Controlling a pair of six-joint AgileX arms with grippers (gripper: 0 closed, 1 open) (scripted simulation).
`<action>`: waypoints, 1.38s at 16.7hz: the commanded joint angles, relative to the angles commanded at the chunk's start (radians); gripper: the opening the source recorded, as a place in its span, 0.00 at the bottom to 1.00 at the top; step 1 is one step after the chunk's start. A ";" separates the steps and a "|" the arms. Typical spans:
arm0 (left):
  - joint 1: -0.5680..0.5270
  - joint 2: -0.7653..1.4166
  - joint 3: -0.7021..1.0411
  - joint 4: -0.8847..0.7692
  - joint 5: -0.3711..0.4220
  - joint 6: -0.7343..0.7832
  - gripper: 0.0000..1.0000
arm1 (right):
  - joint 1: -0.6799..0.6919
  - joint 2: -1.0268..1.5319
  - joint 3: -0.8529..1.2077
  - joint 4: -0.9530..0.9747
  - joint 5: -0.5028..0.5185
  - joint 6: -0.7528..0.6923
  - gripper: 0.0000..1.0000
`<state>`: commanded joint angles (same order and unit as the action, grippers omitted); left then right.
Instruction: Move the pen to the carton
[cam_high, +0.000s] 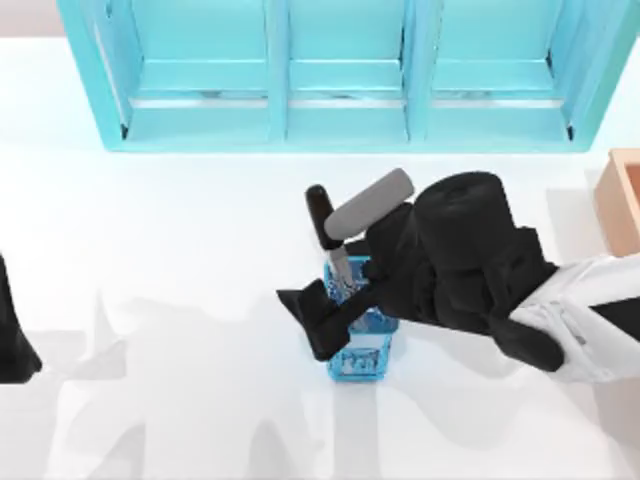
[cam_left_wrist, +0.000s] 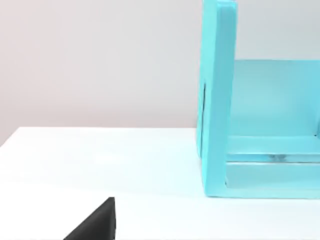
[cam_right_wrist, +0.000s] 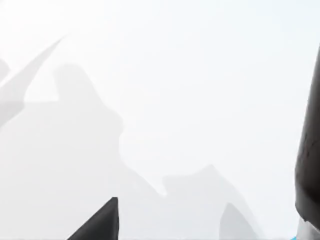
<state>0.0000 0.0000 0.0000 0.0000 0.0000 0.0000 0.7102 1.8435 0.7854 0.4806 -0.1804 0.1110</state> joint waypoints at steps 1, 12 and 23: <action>0.000 0.000 0.000 0.000 0.000 0.000 1.00 | 0.000 0.000 0.000 0.000 0.000 0.000 0.00; 0.000 0.000 0.000 0.000 0.000 0.000 1.00 | -0.021 -0.027 0.012 -0.035 -0.025 -0.011 0.00; 0.000 0.000 0.000 0.000 0.000 0.000 1.00 | -0.382 -0.469 0.134 -0.710 -0.327 -0.245 0.00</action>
<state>0.0000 0.0000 0.0000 0.0000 0.0000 0.0000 0.3282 1.3744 0.9190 -0.2293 -0.5075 -0.1338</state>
